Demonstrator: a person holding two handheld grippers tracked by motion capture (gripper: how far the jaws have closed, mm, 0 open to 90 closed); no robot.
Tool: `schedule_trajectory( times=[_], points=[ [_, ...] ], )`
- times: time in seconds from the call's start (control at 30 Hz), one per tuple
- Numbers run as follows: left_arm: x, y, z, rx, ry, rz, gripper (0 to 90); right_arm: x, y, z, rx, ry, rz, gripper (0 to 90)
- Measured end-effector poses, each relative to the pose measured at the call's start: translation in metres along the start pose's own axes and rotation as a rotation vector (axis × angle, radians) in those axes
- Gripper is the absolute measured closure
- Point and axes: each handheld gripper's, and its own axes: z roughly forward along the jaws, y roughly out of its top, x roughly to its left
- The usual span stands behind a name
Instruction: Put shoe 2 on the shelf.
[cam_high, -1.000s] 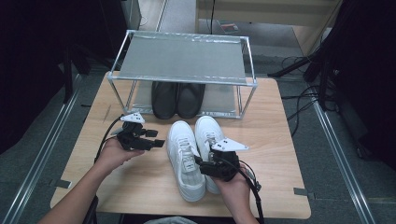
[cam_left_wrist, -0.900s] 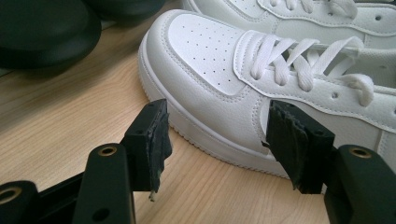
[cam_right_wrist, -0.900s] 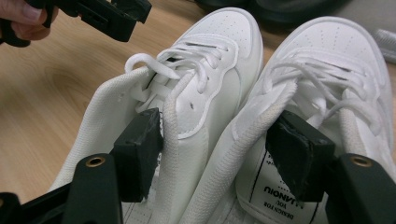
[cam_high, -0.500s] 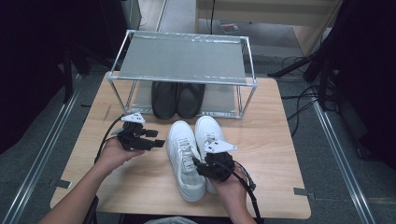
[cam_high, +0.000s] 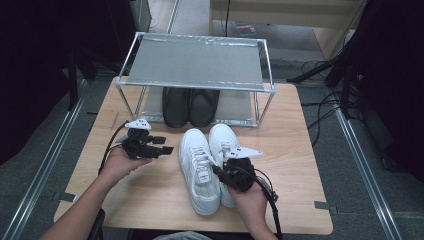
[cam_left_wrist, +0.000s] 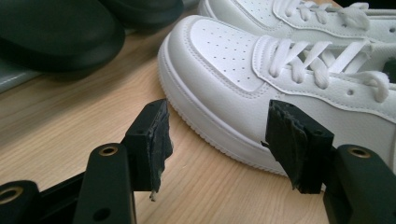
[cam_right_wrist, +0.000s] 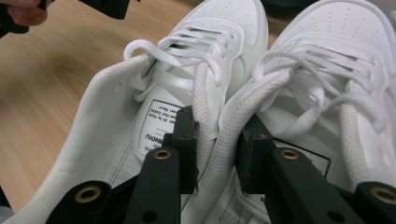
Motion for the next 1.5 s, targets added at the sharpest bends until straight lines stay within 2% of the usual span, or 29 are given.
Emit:
schedule_trajectory(
  times=[0.17,0.3,0.4,0.53,0.67,0.83,0.93,1.1,1.3,1.5],
  points=[
    [0.002,-0.001,-0.004,-0.014,0.008,-0.009,40.1,-0.003,0.001,-0.005,0.005,-0.012,-0.016,76.2],
    [0.003,-0.002,-0.005,-0.014,0.017,-0.006,40.1,-0.003,0.002,-0.013,0.000,-0.031,-0.049,77.7],
    [0.003,-0.003,-0.006,-0.017,0.019,-0.008,40.1,-0.003,0.003,-0.020,-0.009,-0.025,-0.066,77.8],
    [0.004,-0.004,-0.010,-0.021,0.025,-0.013,40.1,-0.006,0.005,-0.028,-0.027,0.010,-0.061,77.8],
    [0.005,-0.008,-0.015,-0.033,0.036,-0.023,40.1,-0.009,0.009,-0.035,-0.020,0.062,-0.091,77.8],
    [0.006,-0.014,-0.024,-0.044,0.064,-0.012,40.0,-0.010,0.016,-0.041,-0.017,0.102,-0.144,77.7],
    [0.009,-0.019,-0.029,-0.049,0.086,-0.021,39.8,-0.014,0.021,-0.044,-0.021,0.143,-0.164,77.7],
    [0.017,-0.027,-0.041,-0.060,0.123,-0.045,39.6,-0.020,0.034,-0.044,-0.025,0.220,-0.224,77.8],
    [0.023,-0.038,-0.053,-0.070,0.171,-0.078,39.6,-0.021,0.057,-0.045,-0.028,0.320,-0.310,77.6],
    [0.023,-0.044,-0.061,-0.077,0.187,-0.093,39.6,-0.023,0.087,-0.041,-0.037,0.419,-0.366,77.6]
  ],
)
